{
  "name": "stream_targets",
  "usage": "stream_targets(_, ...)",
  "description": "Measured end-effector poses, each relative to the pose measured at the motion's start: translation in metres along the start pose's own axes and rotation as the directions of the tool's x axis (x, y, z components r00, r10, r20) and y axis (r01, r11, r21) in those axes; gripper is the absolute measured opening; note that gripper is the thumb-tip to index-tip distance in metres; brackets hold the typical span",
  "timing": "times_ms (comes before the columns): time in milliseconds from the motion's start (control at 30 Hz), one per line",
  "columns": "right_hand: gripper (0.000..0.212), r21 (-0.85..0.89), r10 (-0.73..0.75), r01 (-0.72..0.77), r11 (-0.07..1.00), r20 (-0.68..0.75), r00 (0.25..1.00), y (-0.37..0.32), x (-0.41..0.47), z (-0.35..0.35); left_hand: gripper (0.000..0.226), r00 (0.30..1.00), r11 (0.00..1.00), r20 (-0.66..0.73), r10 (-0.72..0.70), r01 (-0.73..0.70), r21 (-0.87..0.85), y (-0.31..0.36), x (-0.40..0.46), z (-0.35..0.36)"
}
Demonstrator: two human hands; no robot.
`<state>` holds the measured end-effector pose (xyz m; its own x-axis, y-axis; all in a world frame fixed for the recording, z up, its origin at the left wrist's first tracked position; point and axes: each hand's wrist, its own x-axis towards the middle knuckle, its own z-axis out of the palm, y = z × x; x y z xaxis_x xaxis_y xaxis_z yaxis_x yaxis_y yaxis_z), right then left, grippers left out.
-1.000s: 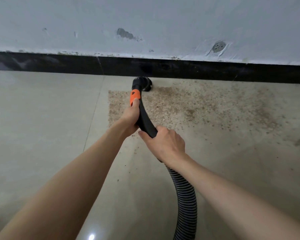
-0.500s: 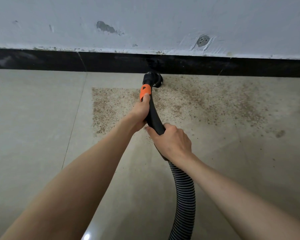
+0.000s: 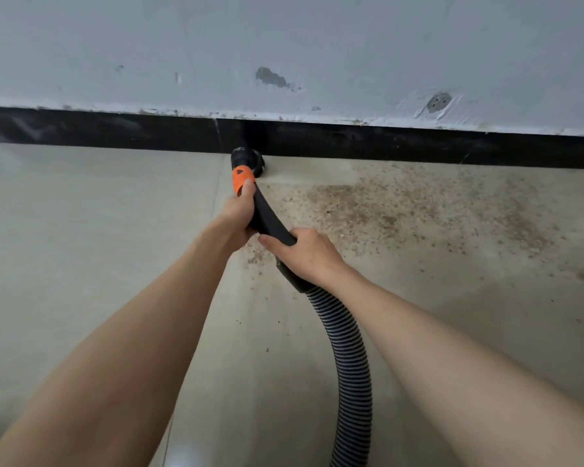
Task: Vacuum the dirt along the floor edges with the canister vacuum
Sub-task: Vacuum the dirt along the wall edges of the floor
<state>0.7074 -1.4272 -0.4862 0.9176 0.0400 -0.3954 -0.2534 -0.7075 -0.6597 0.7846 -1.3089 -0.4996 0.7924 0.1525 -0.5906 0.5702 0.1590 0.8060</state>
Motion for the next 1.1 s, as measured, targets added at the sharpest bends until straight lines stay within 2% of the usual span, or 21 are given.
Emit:
stream_targets(167,0.047,-0.088,-0.073,0.077,0.993,0.051,0.996,-0.022,-0.003,0.033,0.057,0.996,0.992,-0.086,-0.024,0.014,-0.122,-0.010,0.005,-0.050)
stream_targets(300,0.043,-0.062,-0.081,0.085,0.994,0.067,0.994,-0.015,-0.018,0.035,0.059,0.995,0.992,-0.083,-0.053,0.043,-0.122,-0.022,-0.005,-0.058)
stream_targets(500,0.045,-0.120,-0.079,0.076,0.990,-0.023,0.997,0.009,-0.040,0.017,0.053,0.997,0.992,0.025,-0.077,0.079,-0.102,-0.030,-0.025,-0.030)
stream_targets(700,0.046,-0.120,-0.048,0.042,0.992,-0.054,0.997,0.025,-0.045,0.005,0.060,0.996,0.995,0.028,-0.089,0.090,-0.047,-0.033,-0.032,-0.002)
stream_targets(800,0.048,-0.075,-0.008,0.002,0.997,-0.080,0.997,0.033,-0.050,-0.003,0.060,0.992,0.993,0.056,-0.113,0.114,-0.017,-0.029,-0.037,0.012)
stream_targets(933,0.047,0.020,0.058,-0.056,0.998,-0.100,0.993,0.054,-0.059,-0.020,0.048,0.987,0.990,0.085,-0.134,0.129,0.057,-0.031,-0.048,0.042)
stream_targets(1100,0.042,0.043,0.110,-0.106,0.993,-0.121,0.986,0.085,-0.075,-0.039,0.044,0.986,0.985,0.121,-0.119,0.101,0.140,-0.040,-0.066,0.086)
